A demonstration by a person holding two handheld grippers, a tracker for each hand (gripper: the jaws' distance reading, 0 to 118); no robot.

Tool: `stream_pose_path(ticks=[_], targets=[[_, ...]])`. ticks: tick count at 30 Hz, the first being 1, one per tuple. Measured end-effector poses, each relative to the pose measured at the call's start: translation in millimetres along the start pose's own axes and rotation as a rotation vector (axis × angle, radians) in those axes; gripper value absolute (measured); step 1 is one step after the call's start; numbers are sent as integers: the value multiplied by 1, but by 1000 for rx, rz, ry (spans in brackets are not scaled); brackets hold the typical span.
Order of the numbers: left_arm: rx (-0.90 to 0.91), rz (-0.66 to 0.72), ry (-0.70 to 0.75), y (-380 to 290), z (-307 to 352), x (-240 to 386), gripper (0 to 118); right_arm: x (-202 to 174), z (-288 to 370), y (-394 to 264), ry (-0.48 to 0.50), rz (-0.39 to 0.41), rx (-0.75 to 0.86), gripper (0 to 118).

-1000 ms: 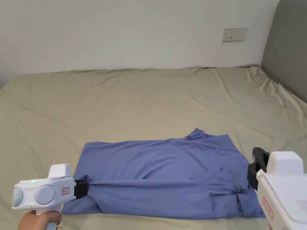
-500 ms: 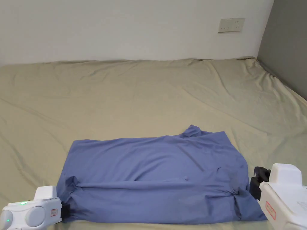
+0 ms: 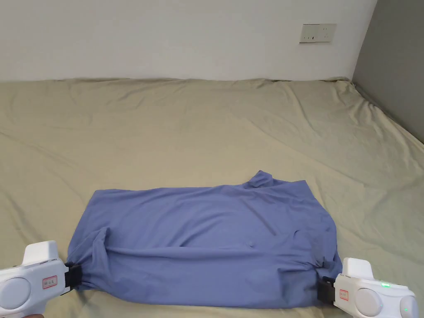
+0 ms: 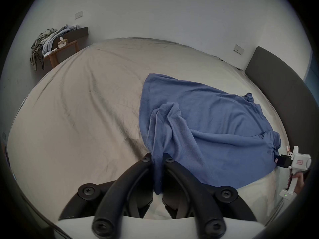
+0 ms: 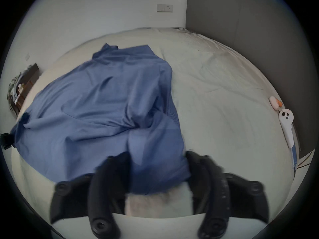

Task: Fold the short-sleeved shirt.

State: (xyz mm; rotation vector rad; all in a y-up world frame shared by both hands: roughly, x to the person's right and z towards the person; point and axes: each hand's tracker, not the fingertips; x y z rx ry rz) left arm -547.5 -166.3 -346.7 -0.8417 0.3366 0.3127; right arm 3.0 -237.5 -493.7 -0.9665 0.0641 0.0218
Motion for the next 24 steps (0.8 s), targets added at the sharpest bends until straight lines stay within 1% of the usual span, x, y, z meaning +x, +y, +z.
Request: stream_pose_path(ticks=[1,2,3,5,9,13,15,17,19,21,24], targets=[[-3,5,2,-1,1,-1,7,1,2,2,23,-1,-21,11],[-7,15,4,-3,2,-2,7,2,3,4,22,6,-31,10],[-10,29,6,-5,4,-3,7,0,9,3,22,10,-22,9],[-12,59,3,-10,9,-7,7,0,32,2,21,47,28,9],[-9,97,-10,-24,30,-17,7,16,70,-3,73,5,91,9],[-17,108,7,-49,58,-24,7,22,107,-25,75,8,96,9],[-33,97,9,-68,72,-36,7,31,119,-45,77,6,87,9],[-47,78,-12,-88,85,-46,7,37,129,-66,104,-20,57,9],[-81,83,-1,-109,89,-53,7,41,131,-89,110,-30,23,9],[-122,92,13,-129,88,-58,7,43,127,-110,104,-24,-16,9],[-168,92,44,-151,72,-60,7,43,111,-135,95,-38,-70,10]])
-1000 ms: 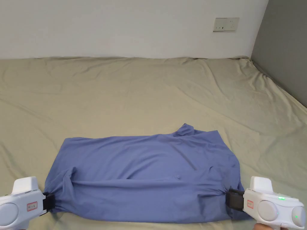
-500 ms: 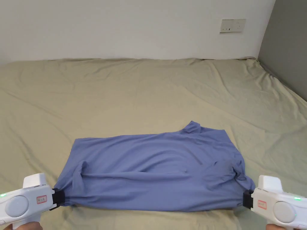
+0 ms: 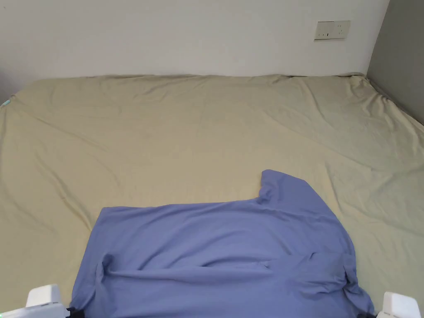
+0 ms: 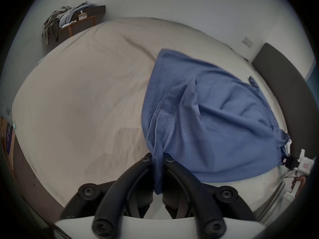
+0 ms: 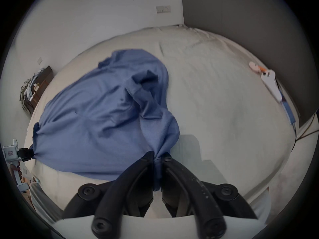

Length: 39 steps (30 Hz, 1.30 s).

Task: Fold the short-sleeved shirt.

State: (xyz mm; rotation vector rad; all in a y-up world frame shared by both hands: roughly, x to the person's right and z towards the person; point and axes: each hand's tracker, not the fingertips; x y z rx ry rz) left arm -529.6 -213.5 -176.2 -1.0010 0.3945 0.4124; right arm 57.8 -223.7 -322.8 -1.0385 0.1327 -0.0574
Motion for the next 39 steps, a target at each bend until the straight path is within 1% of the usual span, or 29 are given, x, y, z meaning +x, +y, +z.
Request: stream_pose_path(ticks=[1,2,3,4,5,6,7,8,9,10,11,13,15,18,20,22,23,25,26,27,28,29,30,31,33,35,38,39], targets=[[-18,-9,13,-4,-6,1,7,0,-5,-5,-6,5,-5,10],[15,-11,13,-5,-16,-5,7,-2,-8,-8,-8,8,-7,10],[25,-19,23,-1,-12,-3,7,-5,-4,-8,-18,9,28,10],[12,-21,35,2,-9,1,7,-8,-1,-4,-25,8,19,13],[6,-32,45,5,-6,4,9,-12,3,-1,-42,9,19,21],[12,-37,45,6,-1,8,17,-17,9,2,-72,17,25,36],[27,-36,52,8,6,12,38,-22,16,7,-113,20,42,63],[63,-42,55,11,14,16,62,-25,25,15,-120,8,96,82],[129,-32,19,16,25,21,86,-31,37,22,-104,5,170,97],[172,-25,-3,18,36,28,111,-38,50,29,-80,13,240,105],[229,-17,-24,25,48,36,117,-48,66,38,-55,30,315,105],[384,-22,-61,40,76,55,116,-64,94,57,-32,81,430,105],[525,-55,-81,51,107,79,116,-83,123,71,-11,126,554,105],[740,-118,-91,60,141,106,116,-107,159,83,12,162,715,105],[836,-144,-82,62,156,121,116,-117,173,87,20,189,794,105],[904,-163,-79,62,164,134,113,-127,182,88,9,208,853,104],[931,-182,-76,61,166,138,110,-132,185,88,-7,213,875,101],[966,-179,-51,59,168,146,108,-136,186,88,-28,222,891,100],[983,-182,-51,57,166,148,98,-139,186,88,-35,223,896,91],[989,-185,-54,56,165,150,83,-140,185,88,-39,231,901,77],[991,-194,-59,56,164,150,51,-140,183,90,-39,239,903,46],[987,-195,-57,57,163,151,22,-142,181,91,-53,245,902,18],[981,-197,-45,59,159,154,0,-143,179,92,-60,252,903,3],[976,-199,-18,60,157,153,0,-143,177,92,-65,249,904,2],[966,-202,-73,67,154,151,0,-139,174,99,-39,252,886,1],[953,-183,-64,76,149,151,0,-140,171,101,-43,247,886,1],[902,-165,-68,96,137,144,0,-141,166,110,-45,247,885,1],[858,-159,-66,106,129,141,0,-141,164,114,-42,248,882,1]])
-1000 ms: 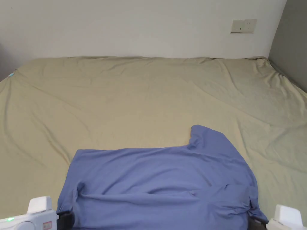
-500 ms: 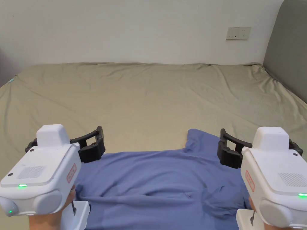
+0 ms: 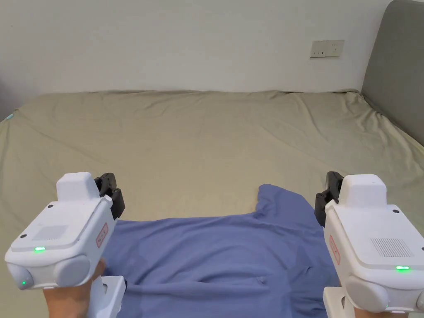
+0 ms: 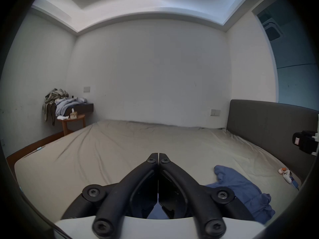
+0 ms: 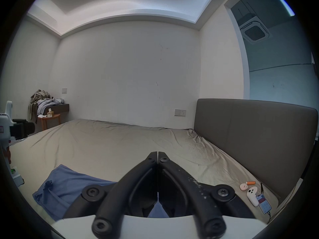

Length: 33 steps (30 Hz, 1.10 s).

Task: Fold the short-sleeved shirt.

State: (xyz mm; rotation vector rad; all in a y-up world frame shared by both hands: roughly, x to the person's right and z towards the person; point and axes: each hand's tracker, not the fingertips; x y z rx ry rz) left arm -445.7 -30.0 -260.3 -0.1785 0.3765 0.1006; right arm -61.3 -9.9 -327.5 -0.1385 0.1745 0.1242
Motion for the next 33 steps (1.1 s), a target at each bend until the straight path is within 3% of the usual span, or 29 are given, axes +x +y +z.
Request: stream_pose_path(ticks=[7,12,15,16,18,19,23,25,27,31,33], targets=[[-393,83,-18,-11,-117,-45,0,-4,-44,1,5,24,-23,1],[-574,160,6,-37,-195,-71,2,-10,-87,-7,2,33,-63,1],[-655,171,52,-60,-233,-84,33,-13,-112,-15,-2,37,-91,1],[-662,189,62,-67,-241,-87,33,-14,-119,-17,-4,37,-100,1],[-726,200,64,-83,-259,-92,89,-16,-134,-24,-8,39,-123,1],[-751,194,72,-90,-265,-94,107,-17,-140,-27,-8,38,-135,1],[-792,168,109,-121,-285,-98,100,-19,-163,-43,-19,47,-180,1],[-834,166,99,-133,-289,-95,81,-18,-170,-50,-24,47,-204,1],[-773,37,114,-136,-286,-89,75,-14,-179,-57,-25,40,-240,1],[-767,-22,85,-132,-284,-79,8,4,-206,-66,-36,-2,-333,3],[-758,-22,79,-126,-282,-82,4,18,-228,-71,-53,-28,-372,3]])
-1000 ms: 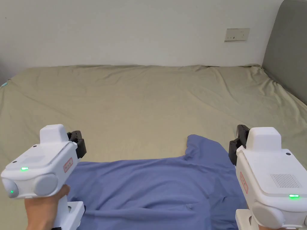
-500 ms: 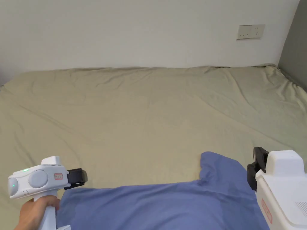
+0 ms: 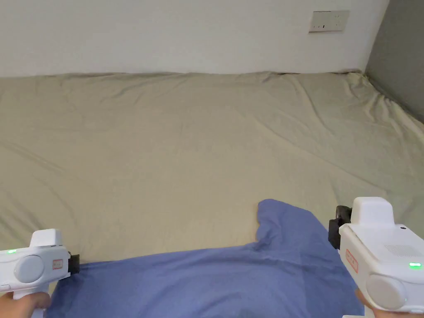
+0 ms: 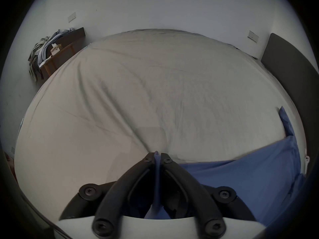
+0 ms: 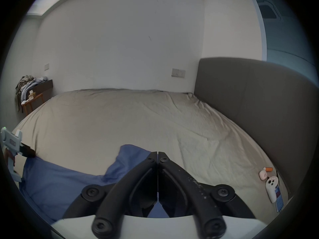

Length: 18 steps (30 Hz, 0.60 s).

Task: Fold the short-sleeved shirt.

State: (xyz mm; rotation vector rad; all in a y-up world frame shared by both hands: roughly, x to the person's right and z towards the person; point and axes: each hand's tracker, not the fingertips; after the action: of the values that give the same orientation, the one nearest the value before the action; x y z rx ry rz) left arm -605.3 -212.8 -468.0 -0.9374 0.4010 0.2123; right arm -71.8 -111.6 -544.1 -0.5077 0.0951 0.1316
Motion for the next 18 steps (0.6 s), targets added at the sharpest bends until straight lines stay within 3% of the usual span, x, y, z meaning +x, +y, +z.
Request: stream_pose_path(ticks=[2,5,7,10,13,15,16,17,18], targets=[[30,48,-33,0,17,0,4,11,-29,5,5,-17,-71,24],[72,51,-56,2,39,-3,4,23,-78,7,56,-43,-204,76],[102,44,-82,1,55,-2,4,25,-112,1,79,-79,-327,103],[121,57,-114,0,68,-5,4,21,-148,-14,73,-107,-417,102],[126,65,-134,-3,75,-8,4,15,-183,-35,61,-55,-530,96],[123,60,-135,-5,75,-10,4,8,-187,-45,75,-36,-536,76],[121,58,-134,-6,75,-11,4,10,-177,-46,69,-69,-455,73],[116,60,-134,-6,75,-12,4,8,-175,-44,57,-70,-475,61],[112,64,-136,-8,73,-13,4,8,-174,-43,96,-87,-489,41]])
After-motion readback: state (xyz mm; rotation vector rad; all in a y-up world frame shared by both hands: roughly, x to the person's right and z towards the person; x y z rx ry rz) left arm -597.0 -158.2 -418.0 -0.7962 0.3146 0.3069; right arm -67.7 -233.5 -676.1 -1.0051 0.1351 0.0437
